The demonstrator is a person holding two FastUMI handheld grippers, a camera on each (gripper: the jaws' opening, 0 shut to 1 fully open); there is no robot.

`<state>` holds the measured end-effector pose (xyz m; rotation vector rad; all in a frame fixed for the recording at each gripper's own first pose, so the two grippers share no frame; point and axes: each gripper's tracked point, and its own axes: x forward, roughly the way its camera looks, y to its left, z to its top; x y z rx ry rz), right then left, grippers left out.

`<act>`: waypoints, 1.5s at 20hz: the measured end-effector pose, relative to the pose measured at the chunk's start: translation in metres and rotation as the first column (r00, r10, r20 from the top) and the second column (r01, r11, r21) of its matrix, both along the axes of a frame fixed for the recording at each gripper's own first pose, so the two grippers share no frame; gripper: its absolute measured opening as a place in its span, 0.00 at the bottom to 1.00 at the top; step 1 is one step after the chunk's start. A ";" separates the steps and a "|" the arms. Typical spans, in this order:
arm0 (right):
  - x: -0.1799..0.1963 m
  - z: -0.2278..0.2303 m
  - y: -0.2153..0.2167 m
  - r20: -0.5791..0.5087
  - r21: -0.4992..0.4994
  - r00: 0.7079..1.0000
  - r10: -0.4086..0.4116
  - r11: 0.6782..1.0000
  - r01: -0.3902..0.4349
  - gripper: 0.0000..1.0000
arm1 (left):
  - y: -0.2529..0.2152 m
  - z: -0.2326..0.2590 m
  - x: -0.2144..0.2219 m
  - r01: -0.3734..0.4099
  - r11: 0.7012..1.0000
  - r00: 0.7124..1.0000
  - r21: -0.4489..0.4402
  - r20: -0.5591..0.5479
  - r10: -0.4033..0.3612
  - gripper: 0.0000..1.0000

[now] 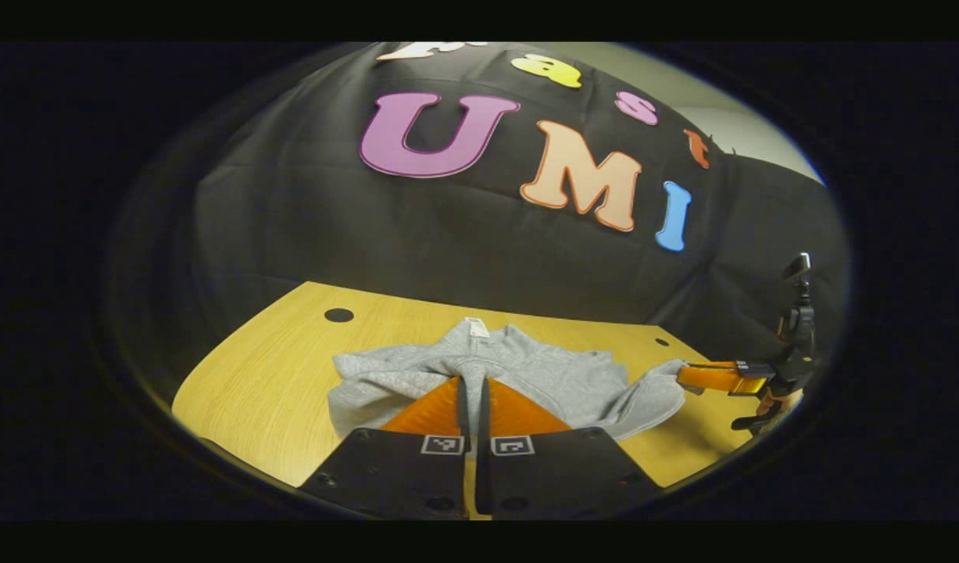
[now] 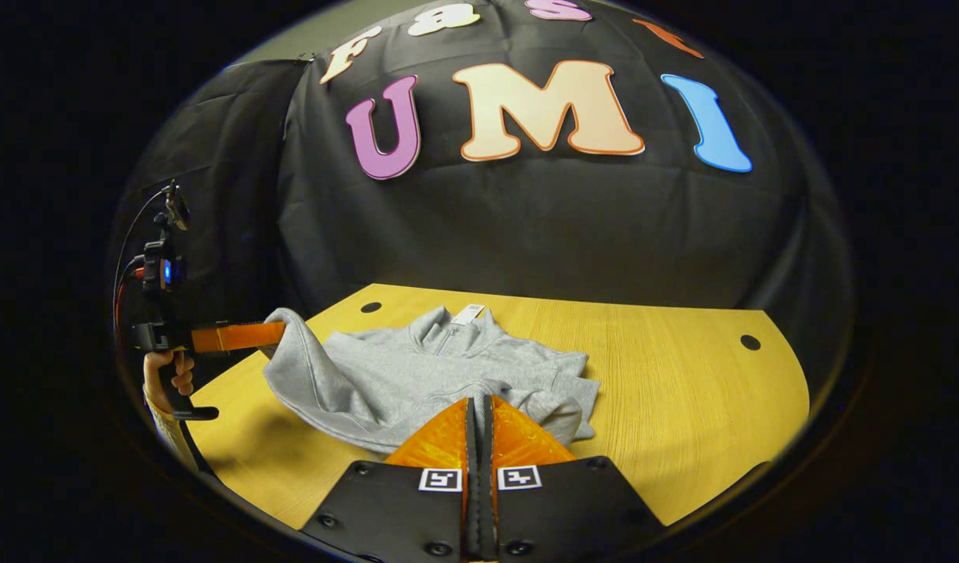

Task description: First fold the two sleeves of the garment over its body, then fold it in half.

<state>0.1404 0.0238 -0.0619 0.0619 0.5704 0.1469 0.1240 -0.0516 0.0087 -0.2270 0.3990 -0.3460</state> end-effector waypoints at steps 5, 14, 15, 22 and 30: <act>0.021 -0.042 -0.007 -0.090 -0.018 0.996 -0.016 1.000 0.015 0.02 | -0.005 -0.039 0.025 -0.017 0.999 0.997 0.039 -0.076 0.019 0.00; 0.059 -0.044 -0.018 -0.074 0.068 0.991 -0.110 0.991 0.115 0.09 | 0.002 -0.046 0.059 -0.090 0.983 0.995 0.160 -0.021 0.095 0.29; 0.061 -0.041 -0.018 -0.058 0.079 0.992 -0.109 0.990 0.114 0.05 | 0.003 -0.041 0.062 -0.099 0.982 0.995 0.164 -0.002 0.100 0.36; 0.057 0.005 -0.022 0.091 0.022 0.991 -0.094 0.995 0.092 0.93 | 0.018 0.017 0.057 -0.191 0.974 0.973 0.118 0.157 0.172 0.91; -0.018 0.062 0.002 0.254 0.011 0.965 -0.059 0.998 0.058 0.93 | 0.043 0.068 0.001 -0.222 0.969 0.935 0.106 0.305 0.180 0.91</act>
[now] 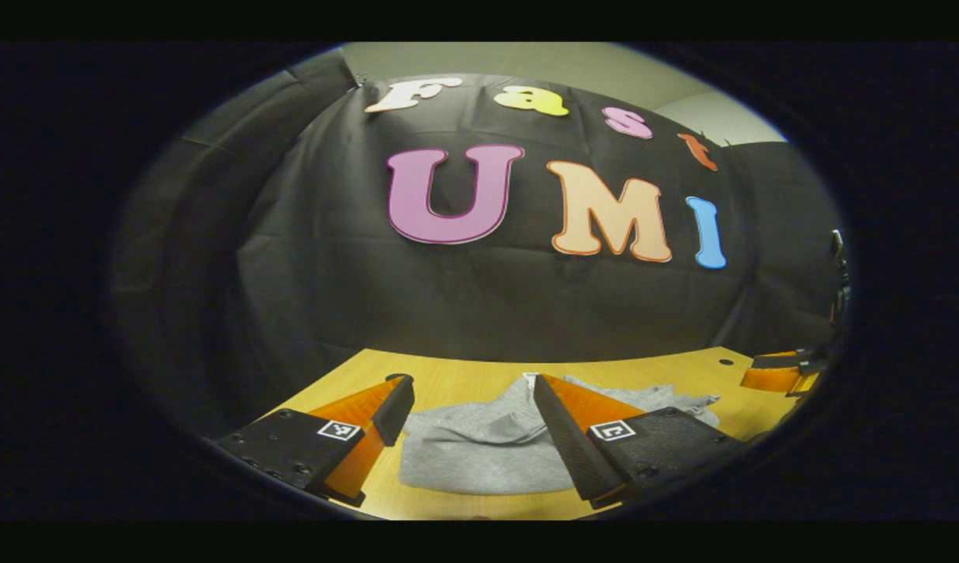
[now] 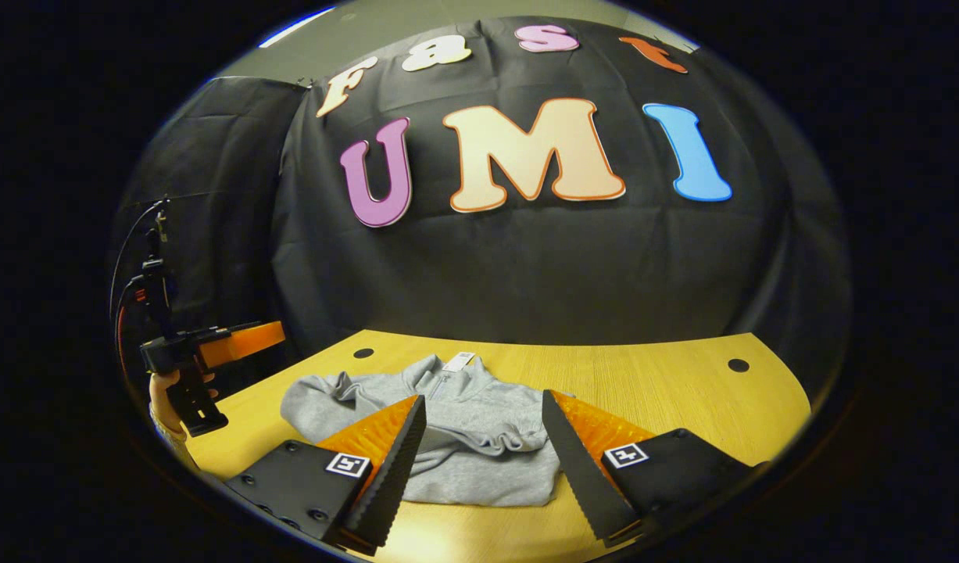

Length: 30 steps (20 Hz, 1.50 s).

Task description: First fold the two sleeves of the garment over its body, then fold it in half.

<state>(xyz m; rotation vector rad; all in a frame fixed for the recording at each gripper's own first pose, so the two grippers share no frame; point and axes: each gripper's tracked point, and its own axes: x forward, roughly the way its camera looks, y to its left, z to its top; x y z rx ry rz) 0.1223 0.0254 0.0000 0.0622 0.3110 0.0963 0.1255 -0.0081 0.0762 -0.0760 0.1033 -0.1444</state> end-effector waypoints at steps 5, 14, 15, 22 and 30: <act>-0.061 0.011 0.015 0.127 -0.039 0.992 0.009 0.999 -0.004 0.92 | 0.012 -0.007 -0.055 0.000 1.000 0.999 -0.004 0.048 0.000 0.87; -0.122 -0.016 0.023 0.168 -0.094 0.986 0.009 0.996 0.007 0.92 | -0.004 -0.014 -0.128 0.042 0.999 0.989 0.033 0.139 -0.046 0.90; -0.125 -0.016 0.022 0.173 -0.100 0.985 0.009 0.995 0.008 0.93 | -0.007 -0.013 -0.130 0.055 0.997 0.989 0.053 0.137 -0.062 0.87; -0.128 -0.004 0.010 0.223 -0.068 0.975 -0.016 0.997 0.032 0.94 | -0.012 -0.011 -0.133 0.034 0.994 0.985 0.105 0.163 -0.051 0.88; -0.131 0.003 0.006 0.232 -0.061 0.973 -0.021 0.998 0.036 0.96 | -0.017 -0.009 -0.137 0.044 0.993 0.984 0.113 0.168 -0.063 0.90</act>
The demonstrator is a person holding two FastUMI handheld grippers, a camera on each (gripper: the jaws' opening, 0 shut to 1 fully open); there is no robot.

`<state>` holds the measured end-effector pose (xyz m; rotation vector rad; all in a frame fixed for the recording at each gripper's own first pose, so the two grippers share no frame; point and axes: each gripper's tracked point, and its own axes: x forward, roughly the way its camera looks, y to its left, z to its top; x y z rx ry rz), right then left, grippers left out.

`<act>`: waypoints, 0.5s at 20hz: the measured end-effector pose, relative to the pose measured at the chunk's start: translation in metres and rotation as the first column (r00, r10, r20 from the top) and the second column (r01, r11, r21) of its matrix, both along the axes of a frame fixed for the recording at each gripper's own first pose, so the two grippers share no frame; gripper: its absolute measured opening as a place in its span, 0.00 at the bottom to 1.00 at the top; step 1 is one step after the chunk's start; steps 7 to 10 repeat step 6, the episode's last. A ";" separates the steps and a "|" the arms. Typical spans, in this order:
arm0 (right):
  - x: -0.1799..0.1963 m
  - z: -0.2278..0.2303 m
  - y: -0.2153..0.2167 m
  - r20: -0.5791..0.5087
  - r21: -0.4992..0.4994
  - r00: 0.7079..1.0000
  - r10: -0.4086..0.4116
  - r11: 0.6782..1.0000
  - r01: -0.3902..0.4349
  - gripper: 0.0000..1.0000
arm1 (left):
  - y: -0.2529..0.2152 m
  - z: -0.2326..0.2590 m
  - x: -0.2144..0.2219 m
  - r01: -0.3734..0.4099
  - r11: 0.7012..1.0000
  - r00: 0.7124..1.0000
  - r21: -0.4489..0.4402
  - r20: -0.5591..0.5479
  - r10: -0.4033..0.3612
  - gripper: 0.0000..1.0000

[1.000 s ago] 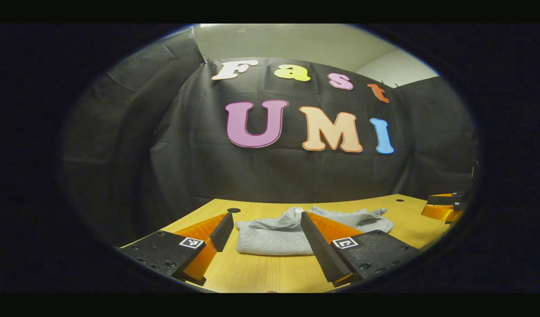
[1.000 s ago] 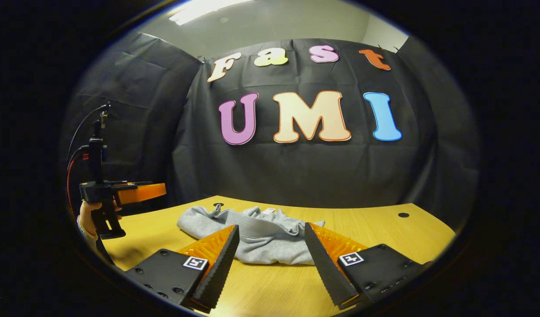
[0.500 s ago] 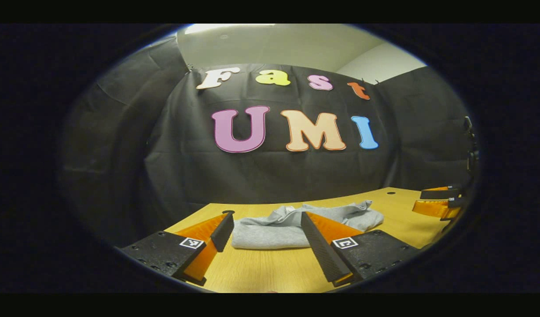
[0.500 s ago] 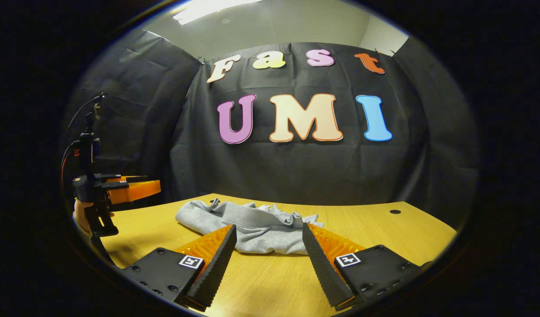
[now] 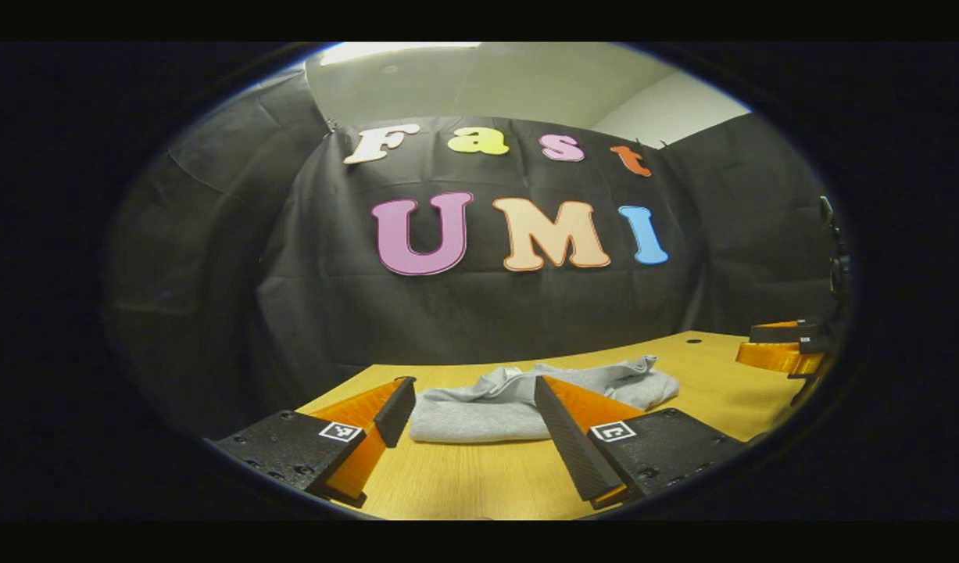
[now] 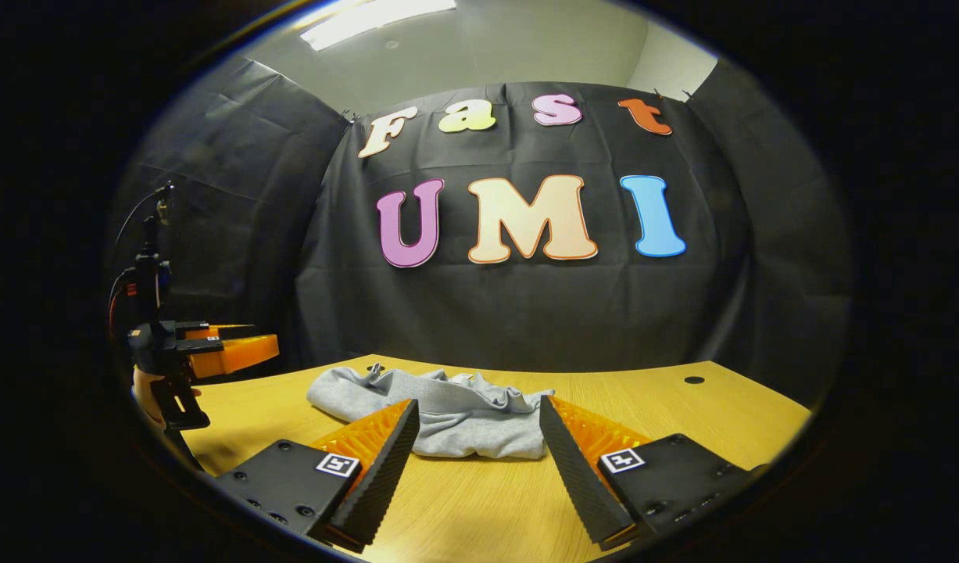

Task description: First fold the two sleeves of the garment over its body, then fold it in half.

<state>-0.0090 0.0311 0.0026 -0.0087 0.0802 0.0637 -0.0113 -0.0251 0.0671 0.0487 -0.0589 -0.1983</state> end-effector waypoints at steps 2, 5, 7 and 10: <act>-0.001 -0.001 0.002 -0.005 -0.003 1.000 0.005 1.000 -0.005 0.96 | 0.002 0.001 -0.001 -0.006 1.000 1.000 0.002 0.001 0.006 0.90; -0.001 -0.002 0.004 -0.006 -0.010 1.000 0.008 1.000 -0.008 0.96 | 0.004 0.002 -0.001 -0.009 1.000 1.000 0.005 0.003 0.009 0.90; -0.001 -0.003 0.004 -0.009 -0.012 1.000 0.008 1.000 -0.008 0.96 | 0.003 0.003 0.000 -0.008 1.000 1.000 0.004 0.004 0.008 0.92; -0.001 -0.003 0.004 -0.009 -0.012 1.000 0.008 1.000 -0.008 0.96 | 0.003 0.003 0.000 -0.008 1.000 1.000 0.004 0.004 0.008 0.92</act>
